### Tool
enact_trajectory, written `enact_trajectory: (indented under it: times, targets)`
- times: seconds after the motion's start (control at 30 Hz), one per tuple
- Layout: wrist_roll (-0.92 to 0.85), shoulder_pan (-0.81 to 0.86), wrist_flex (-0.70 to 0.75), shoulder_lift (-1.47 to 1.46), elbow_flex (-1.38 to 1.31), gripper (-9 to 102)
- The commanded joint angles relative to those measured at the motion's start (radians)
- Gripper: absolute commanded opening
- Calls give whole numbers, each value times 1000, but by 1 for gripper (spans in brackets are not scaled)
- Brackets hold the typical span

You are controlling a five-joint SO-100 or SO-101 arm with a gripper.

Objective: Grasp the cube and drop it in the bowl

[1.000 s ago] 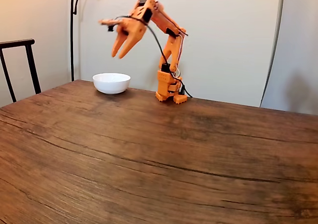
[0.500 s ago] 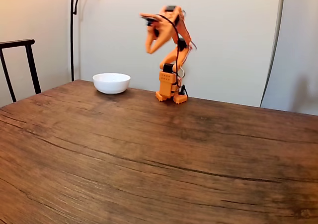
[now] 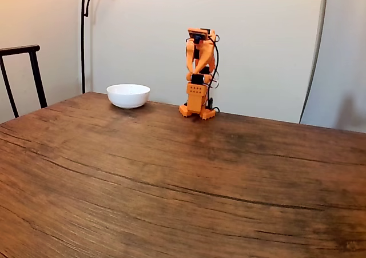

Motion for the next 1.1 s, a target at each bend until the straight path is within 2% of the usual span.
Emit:
enact_trajectory:
  times: [0.0,0.53,1.07]
  targets:
    - [6,-31,-12,6,5,1]
    - [54,-44,3,11,-3,0]
    - [-3,0,-14,11,344,0]
